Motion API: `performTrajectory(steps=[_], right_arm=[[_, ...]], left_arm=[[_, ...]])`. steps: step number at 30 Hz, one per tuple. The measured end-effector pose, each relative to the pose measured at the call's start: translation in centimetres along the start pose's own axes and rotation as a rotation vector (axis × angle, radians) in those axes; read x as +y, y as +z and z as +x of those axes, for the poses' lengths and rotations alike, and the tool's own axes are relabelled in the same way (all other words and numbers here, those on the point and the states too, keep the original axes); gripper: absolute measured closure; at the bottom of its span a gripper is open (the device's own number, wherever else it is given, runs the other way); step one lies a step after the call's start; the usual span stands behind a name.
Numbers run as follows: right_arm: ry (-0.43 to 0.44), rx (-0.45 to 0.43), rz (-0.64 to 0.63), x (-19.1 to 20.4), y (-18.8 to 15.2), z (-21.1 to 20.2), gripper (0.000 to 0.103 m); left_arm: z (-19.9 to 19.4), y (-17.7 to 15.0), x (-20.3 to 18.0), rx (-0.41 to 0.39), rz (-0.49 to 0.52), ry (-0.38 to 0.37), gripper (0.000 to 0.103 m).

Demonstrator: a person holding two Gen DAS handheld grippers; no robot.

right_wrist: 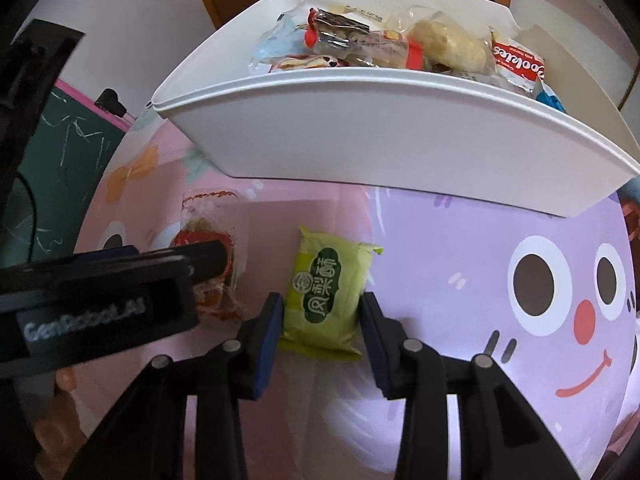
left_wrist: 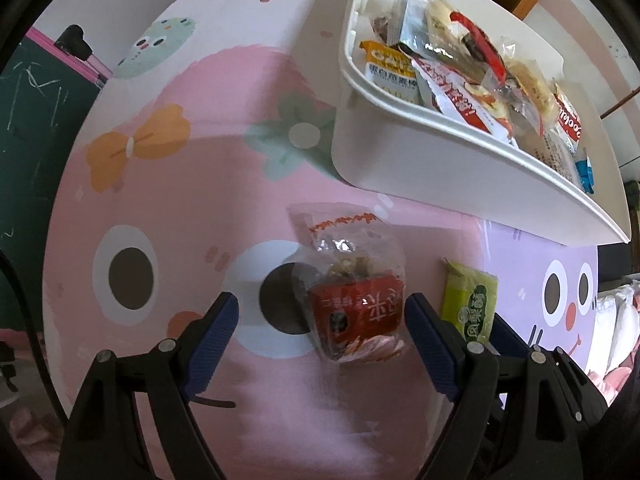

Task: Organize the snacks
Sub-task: 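Grasp the red-labelled bread bag with the left tool while the right tool grasps the green biscuit pack, then carry both packs over the tray and release them inside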

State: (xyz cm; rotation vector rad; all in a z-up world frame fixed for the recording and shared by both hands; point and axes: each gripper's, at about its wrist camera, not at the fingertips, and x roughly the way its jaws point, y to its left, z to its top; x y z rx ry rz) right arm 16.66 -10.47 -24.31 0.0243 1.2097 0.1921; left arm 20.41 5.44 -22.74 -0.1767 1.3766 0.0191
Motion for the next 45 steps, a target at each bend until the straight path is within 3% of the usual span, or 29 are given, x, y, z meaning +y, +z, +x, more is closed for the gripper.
performTrajectory(steps=[8, 14, 17, 19, 20, 26, 33, 38, 45], right_arm=[[0.002, 0.026, 0.004, -1.6, -0.3, -0.4, 0.064], [-0.004, 0.036, 0.033, -2.4, -1.0, -0.9, 0.064], [-0.008, 0.038, 0.038, -2.3, -1.2, -1.1, 0.064], [-0.006, 0.04, 0.044, -2.1, -1.3, -1.0, 0.065], [-0.005, 0.04, 0.046, -2.0, -1.5, -1.2, 0.065], [-0.005, 0.038, 0.055, -1.6, -2.2, -1.7, 0.065], [0.0, 0.027, 0.077, -1.2, -2.8, -2.8, 0.065], [0.013, 0.009, 0.088, -0.7, -3.3, -4.8, 0.065], [0.007, -0.059, 0.081, -0.2, -3.6, -10.2, 0.065]], left_arm=[[1.5, -1.1, -1.0, 0.034, 0.005, 0.006, 0.019], [1.9, -2.0, -1.7, 0.017, 0.041, 0.037, 0.021], [1.8, -2.7, -2.4, 0.007, 0.057, 0.049, 0.031], [1.5, -3.0, -2.6, -0.006, 0.07, 0.058, 0.051], [1.3, -3.1, -2.7, -0.014, 0.08, 0.061, 0.057], [1.0, -4.0, -1.4, -0.007, 0.071, -0.009, 0.059], [0.0, -6.1, -0.2, 0.0, 0.088, -0.019, 0.059], [-2.6, -5.7, -0.9, -0.04, 0.107, -0.038, 0.059], [-10.3, -6.7, -1.7, -0.146, 0.163, -0.074, 0.059]])
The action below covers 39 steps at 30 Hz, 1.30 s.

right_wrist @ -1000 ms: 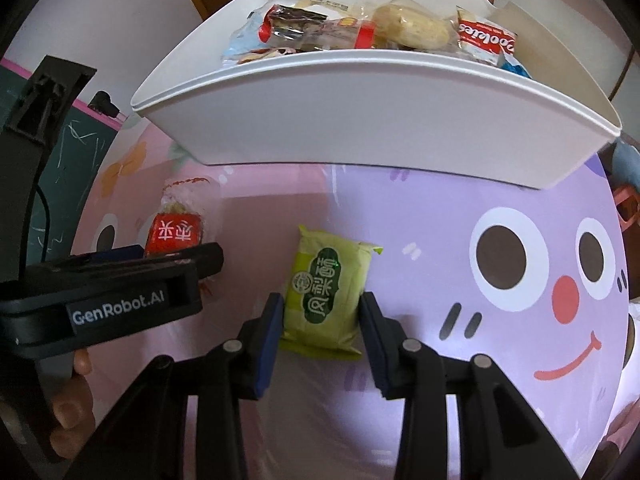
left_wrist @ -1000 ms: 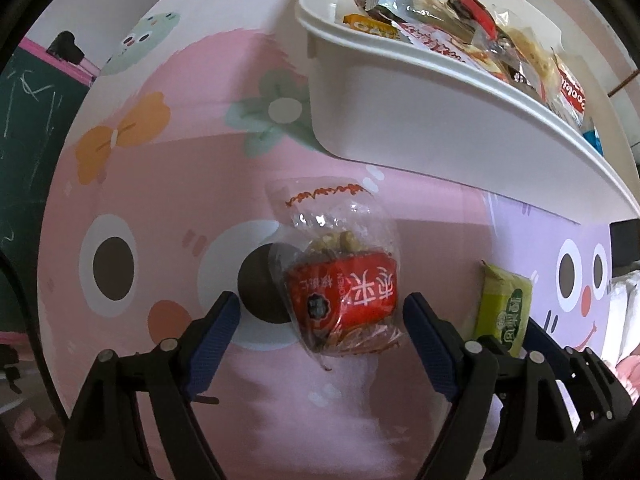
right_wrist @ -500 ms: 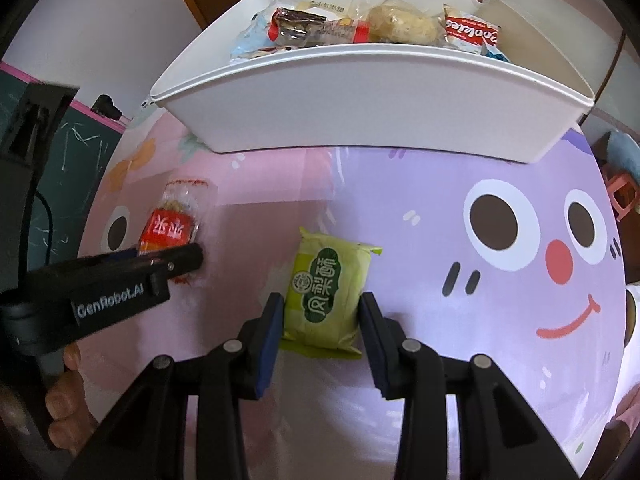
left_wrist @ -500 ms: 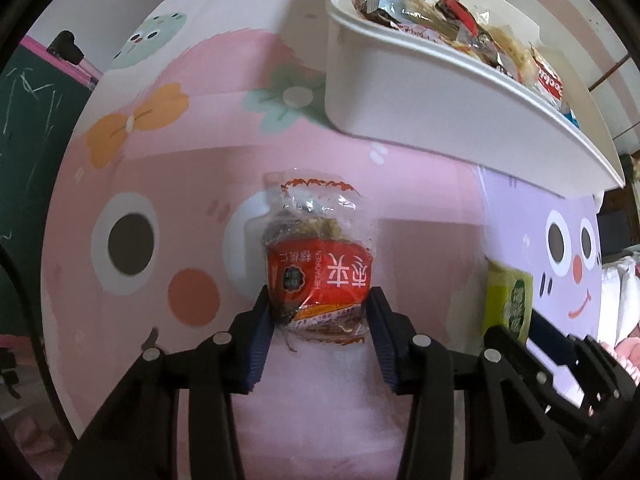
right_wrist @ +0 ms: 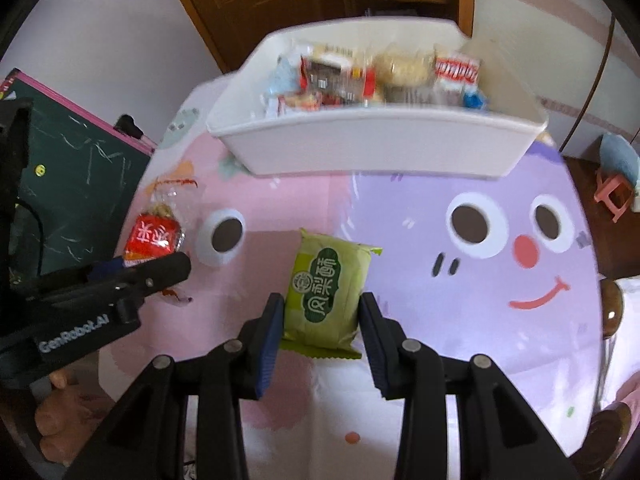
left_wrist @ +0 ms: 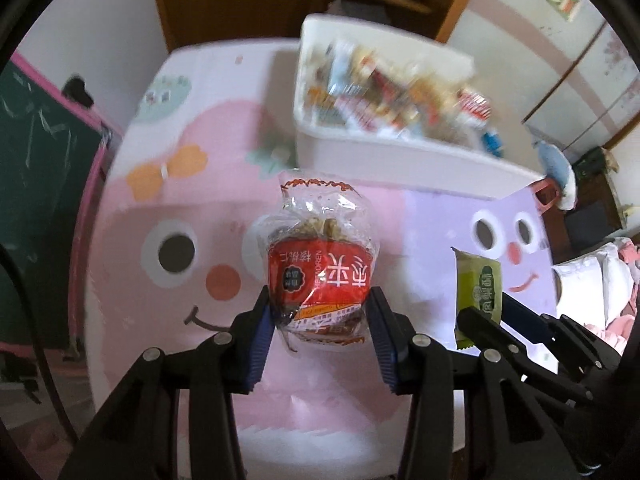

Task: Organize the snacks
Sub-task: 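Carry both packs over the tray and release them inside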

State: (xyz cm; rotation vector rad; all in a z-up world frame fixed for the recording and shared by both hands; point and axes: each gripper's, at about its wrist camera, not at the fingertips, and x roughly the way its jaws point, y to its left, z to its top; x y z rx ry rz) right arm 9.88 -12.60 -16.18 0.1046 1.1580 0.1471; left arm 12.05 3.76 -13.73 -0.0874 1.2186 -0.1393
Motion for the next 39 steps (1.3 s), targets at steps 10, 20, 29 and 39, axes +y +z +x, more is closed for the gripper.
performTrajectory(steps=[10, 20, 29, 39], right_arm=[[-0.048, -0.213, 0.0, -1.1, 3.6, -10.9, 0.065], [-0.082, -0.402, -0.039, -1.6, 10.7, -17.4, 0.065], [-0.093, -0.424, -0.075, -2.3, 16.6, -15.3, 0.065], [-0.105, -0.321, -0.114, -3.8, 20.0, -8.4, 0.064]], left_arm=[[-10.5, 4.2, -3.5, -0.185, 0.092, -0.062, 0.059], [-15.5, 11.0, -5.7, -0.318, 0.099, -0.109, 0.058], [-12.5, 16.8, -6.6, -0.332, 0.074, -0.069, 0.058], [-5.4, 20.4, -7.1, -0.246, 0.045, -0.022, 0.057]])
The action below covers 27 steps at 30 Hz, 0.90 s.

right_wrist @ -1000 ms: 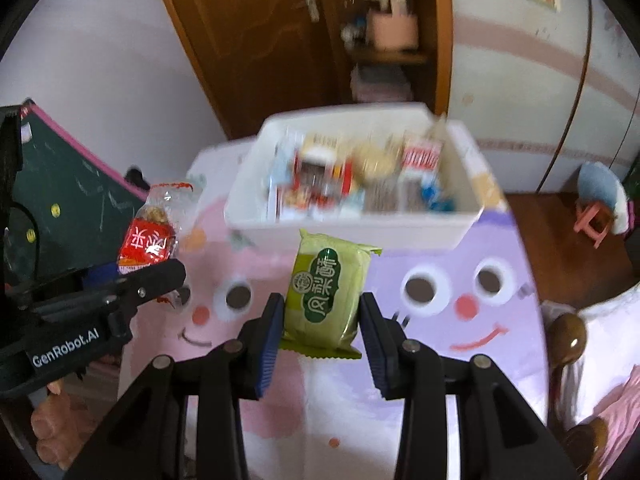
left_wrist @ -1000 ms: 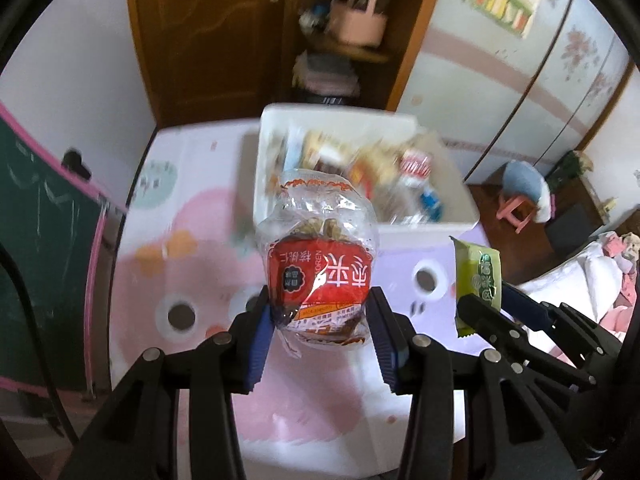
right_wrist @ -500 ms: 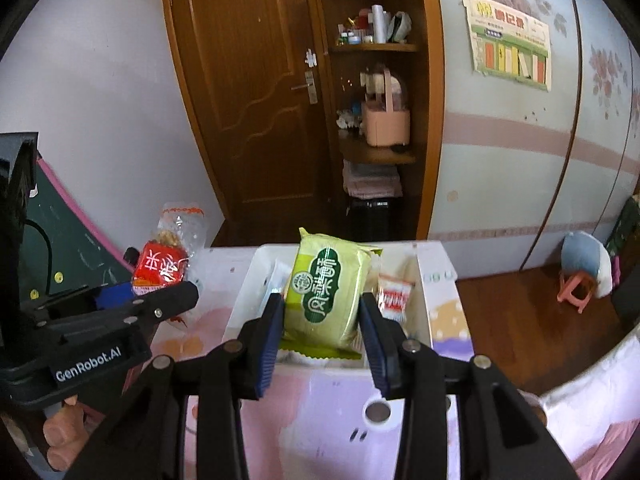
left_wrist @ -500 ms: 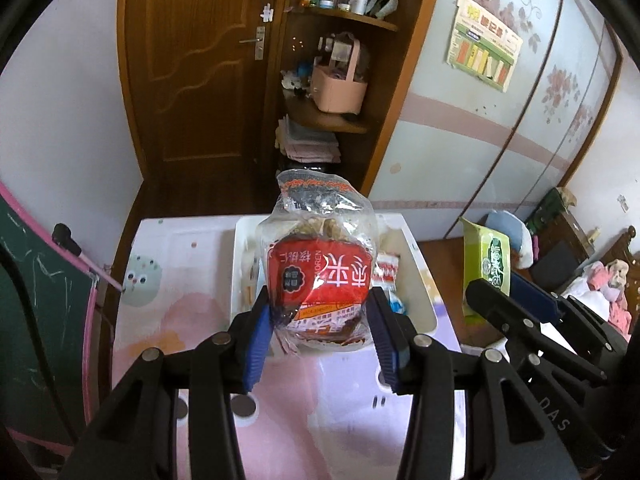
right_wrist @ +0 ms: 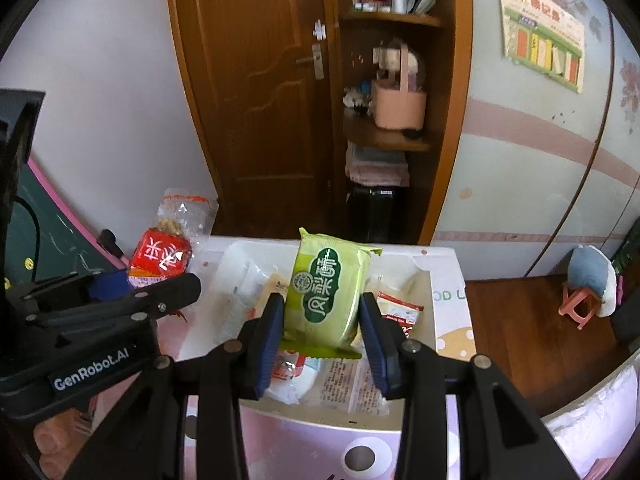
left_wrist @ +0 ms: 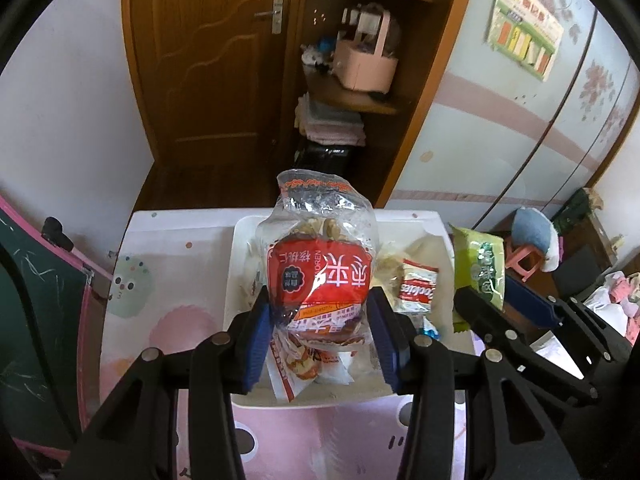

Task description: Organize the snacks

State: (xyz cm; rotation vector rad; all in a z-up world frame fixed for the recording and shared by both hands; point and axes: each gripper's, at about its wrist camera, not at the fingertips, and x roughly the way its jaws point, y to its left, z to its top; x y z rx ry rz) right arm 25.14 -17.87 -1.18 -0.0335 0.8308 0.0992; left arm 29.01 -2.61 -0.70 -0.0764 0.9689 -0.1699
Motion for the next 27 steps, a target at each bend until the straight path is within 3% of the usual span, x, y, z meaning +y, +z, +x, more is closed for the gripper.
performTrajectory(steps=[3, 5, 6, 7, 11, 16, 27], right_arm=[[0.007, 0.048, 0.001, -0.5, -0.3, 2.4, 0.064], [0.007, 0.075, -0.004, -0.7, -0.5, 3.5, 0.064], [-0.004, 0.094, -0.011, -0.8, -0.7, 4.3, 0.064], [-0.015, 0.104, -0.015, -0.9, -0.9, 4.8, 0.064], [-0.042, 0.156, 0.006, -1.6, -1.7, 6.6, 0.056], [-0.032, 0.2, 0.064, -2.7, -2.7, 7.4, 0.055], [-0.024, 0.205, 0.11, -3.3, -3.2, 6.6, 0.055]], left_arm=[[1.9, 0.1, -0.3, 0.018, 0.012, 0.045, 0.054], [2.8, 0.0, -0.5, 0.023, 0.024, 0.079, 0.037], [3.3, 0.0, -0.5, 0.025, 0.024, 0.092, 0.021], [3.6, -0.1, -0.4, 0.025, 0.02, 0.1, 0.011], [5.1, -0.7, 0.6, 0.063, -0.028, 0.108, 0.01], [6.2, -2.0, 1.9, 0.112, -0.064, 0.116, 0.01], [4.5, -3.5, 2.3, 0.098, -0.063, 0.153, 0.01]])
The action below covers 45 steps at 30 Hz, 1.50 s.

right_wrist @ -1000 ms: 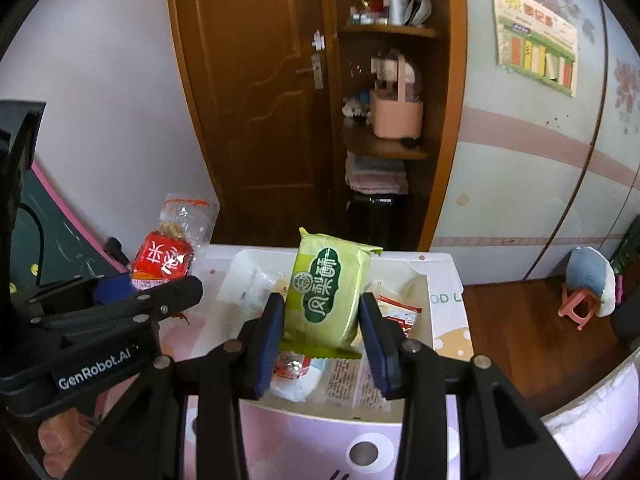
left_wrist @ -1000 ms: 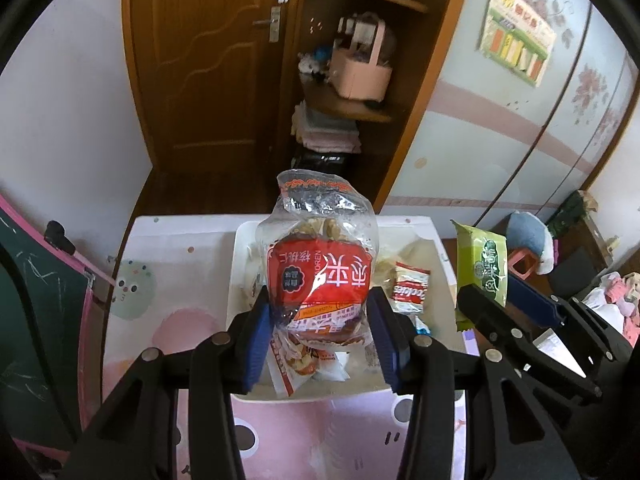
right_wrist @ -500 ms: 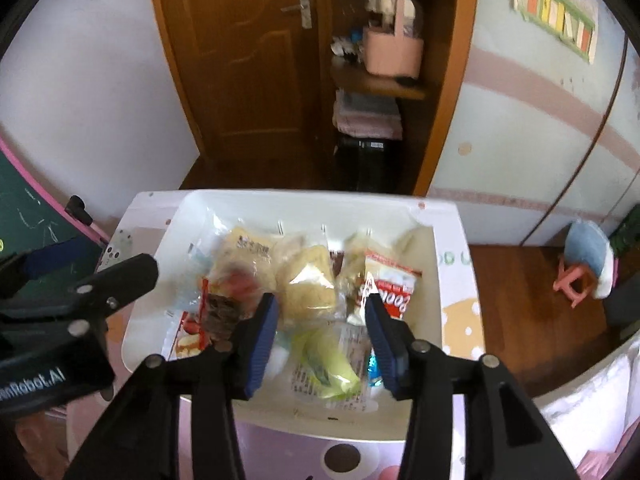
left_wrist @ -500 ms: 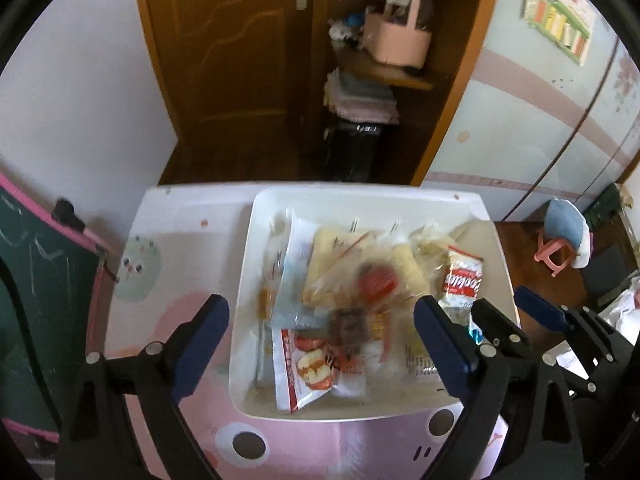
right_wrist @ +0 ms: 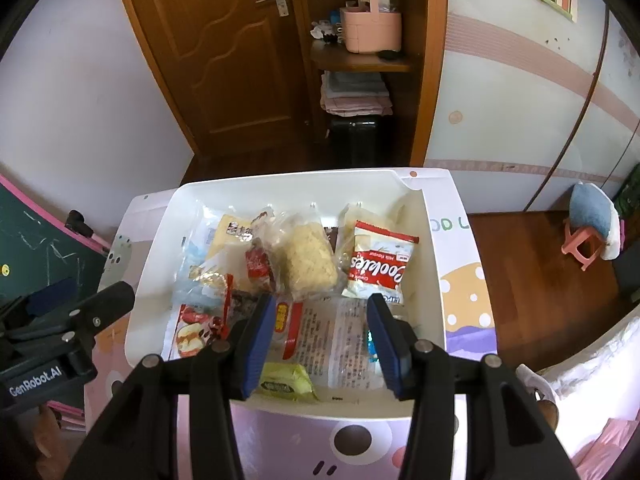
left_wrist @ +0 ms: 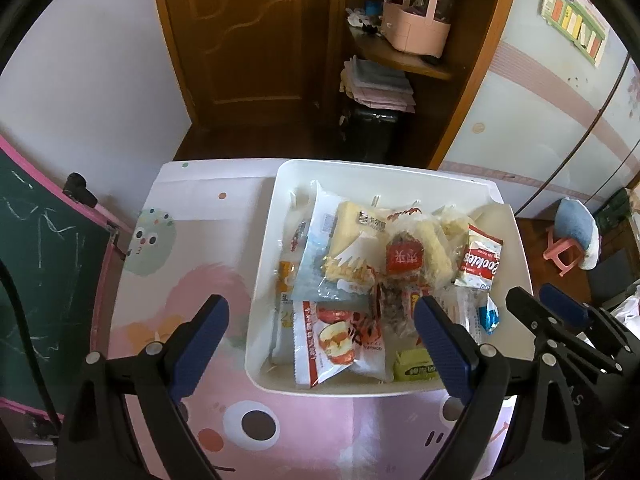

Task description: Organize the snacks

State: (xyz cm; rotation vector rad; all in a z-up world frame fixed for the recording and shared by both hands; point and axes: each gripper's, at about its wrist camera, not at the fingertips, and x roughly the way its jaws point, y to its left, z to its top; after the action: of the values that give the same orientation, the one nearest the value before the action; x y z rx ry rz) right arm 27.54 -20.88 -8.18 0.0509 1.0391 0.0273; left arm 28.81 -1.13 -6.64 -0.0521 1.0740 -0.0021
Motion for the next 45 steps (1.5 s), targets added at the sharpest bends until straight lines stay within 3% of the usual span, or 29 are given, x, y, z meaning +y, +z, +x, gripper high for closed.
performTrajectory(steps=[9, 15, 24, 34, 45], right_arm=[[0.015, -0.008, 0.001, 0.9, -1.9, -2.1, 0.055], [0.033, -0.006, -0.011, 2.2, -4.4, -4.2, 0.055], [0.045, -0.018, -0.022, 3.9, -9.4, -8.9, 0.055], [0.055, -0.026, -0.042, 5.1, -15.5, -14.3, 0.053], [0.08, -0.058, -0.024, 5.6, -18.9, -18.8, 0.048]], left_arm=[[-3.0, -2.3, 0.3, -0.017, 0.033, 0.014, 0.009], [-6.0, -4.7, 0.5, -0.045, 0.054, 0.01, 0.002], [-11.6, -10.5, 1.3, -0.08, 0.109, 0.015, 0.001], [-15.5, -17.1, 3.1, -0.044, 0.125, 0.041, 0.001], [-18.6, -20.3, 3.2, -0.056, 0.129, 0.023, 0.001]])
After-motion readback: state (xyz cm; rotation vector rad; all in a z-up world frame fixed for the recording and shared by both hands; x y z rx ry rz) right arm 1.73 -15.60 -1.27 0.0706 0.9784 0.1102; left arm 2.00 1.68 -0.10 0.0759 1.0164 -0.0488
